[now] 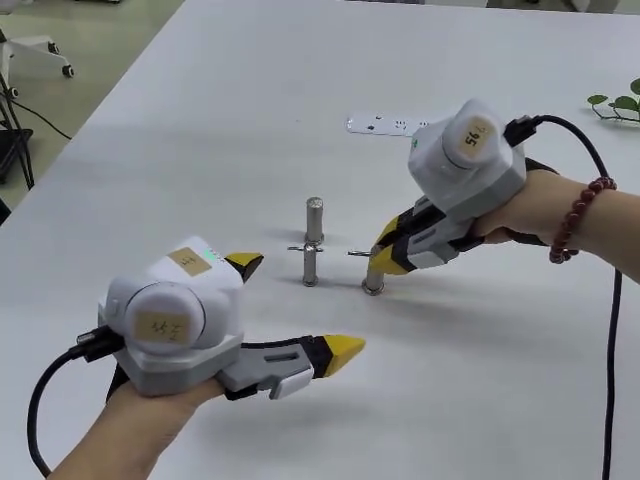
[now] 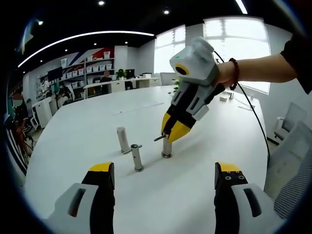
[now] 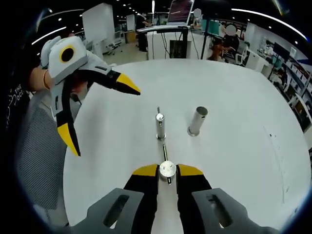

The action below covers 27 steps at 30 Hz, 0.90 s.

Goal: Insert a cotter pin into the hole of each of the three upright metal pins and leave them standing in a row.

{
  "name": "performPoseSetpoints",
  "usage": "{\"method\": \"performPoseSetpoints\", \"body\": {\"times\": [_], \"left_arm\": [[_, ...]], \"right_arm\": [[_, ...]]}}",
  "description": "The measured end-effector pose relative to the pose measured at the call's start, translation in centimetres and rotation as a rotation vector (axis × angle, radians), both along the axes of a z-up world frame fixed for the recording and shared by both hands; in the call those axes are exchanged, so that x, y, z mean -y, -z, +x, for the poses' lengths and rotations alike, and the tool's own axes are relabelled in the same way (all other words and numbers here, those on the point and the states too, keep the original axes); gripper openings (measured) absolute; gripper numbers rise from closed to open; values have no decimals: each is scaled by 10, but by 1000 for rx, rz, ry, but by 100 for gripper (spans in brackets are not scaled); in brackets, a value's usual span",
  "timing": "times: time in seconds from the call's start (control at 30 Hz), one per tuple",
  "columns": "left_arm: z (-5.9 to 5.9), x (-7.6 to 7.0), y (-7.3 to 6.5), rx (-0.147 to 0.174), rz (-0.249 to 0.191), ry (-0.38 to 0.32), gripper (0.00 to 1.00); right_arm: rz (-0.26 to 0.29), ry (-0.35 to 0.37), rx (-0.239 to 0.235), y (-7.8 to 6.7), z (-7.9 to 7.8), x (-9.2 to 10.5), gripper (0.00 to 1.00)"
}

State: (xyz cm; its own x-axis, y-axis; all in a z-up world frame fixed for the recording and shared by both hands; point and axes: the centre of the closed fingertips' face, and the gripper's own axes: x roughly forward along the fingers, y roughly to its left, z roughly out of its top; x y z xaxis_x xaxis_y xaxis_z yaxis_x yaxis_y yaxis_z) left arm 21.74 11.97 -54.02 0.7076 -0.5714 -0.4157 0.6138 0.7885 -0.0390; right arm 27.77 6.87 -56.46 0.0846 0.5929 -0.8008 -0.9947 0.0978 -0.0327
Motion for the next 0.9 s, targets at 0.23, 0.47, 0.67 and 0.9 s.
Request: {"method": "performPoseSetpoints", "body": {"times": [0.23,0.47,0.67,0.9], "left_arm": [[0,1,2,-7,5,7,84],[0,-1,4,-16,4,1,84],[1,-2,4,-24,-3,-9,84],[1,-3,4,-22,1,-16,84]], "right_arm": [[-9,-10,0,3,0,-1,9],[-15,7,-3,4,0,0,12],[63,91,-50,-5,3,-5,20],[229,191,-62,-24,13,-28,35]]}}
